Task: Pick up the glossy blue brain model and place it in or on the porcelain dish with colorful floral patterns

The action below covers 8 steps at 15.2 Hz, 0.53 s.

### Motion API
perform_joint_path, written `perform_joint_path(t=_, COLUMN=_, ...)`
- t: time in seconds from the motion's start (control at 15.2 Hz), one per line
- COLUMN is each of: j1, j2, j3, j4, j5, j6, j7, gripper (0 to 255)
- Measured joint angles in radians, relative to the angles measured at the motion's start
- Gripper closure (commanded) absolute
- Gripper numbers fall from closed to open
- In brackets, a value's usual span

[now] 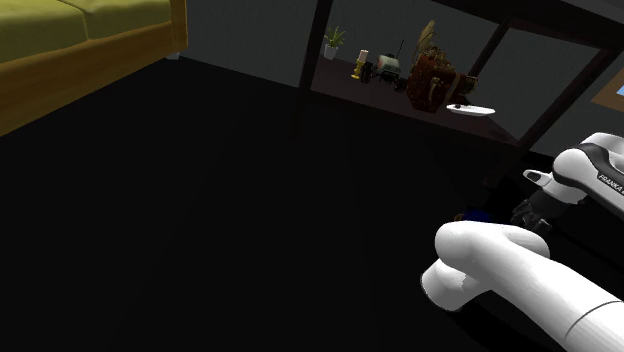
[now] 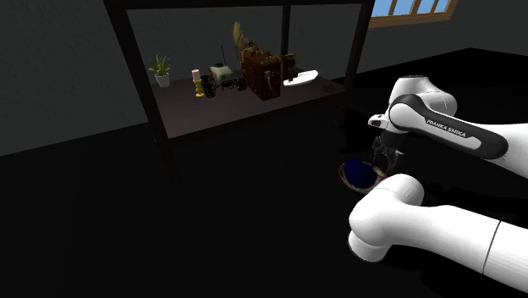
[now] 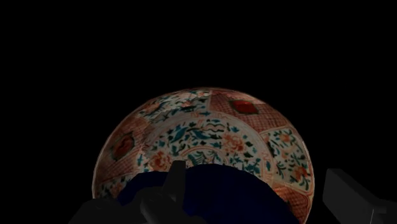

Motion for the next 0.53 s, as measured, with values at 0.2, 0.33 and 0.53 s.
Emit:
perform_joint_path(t=0.2, j1=0.004, j2=0.002, j3=0.011, j4=0.013, j5=0.010, j6=-0.010, j7=-0.002, gripper=0)
perform_joint_path(t=0.33, j1=0.023, j2=0.014, j3=0.051, j4=0.061, j5=0.049, j6=-0.045, j7=-0.004, gripper=0)
perform_joint_path(t=0.53, j1=0.040, j2=0.028, j3=0.085, j4=0.105, j5=0.084, j6=-0.076, j7=-0.004, gripper=0)
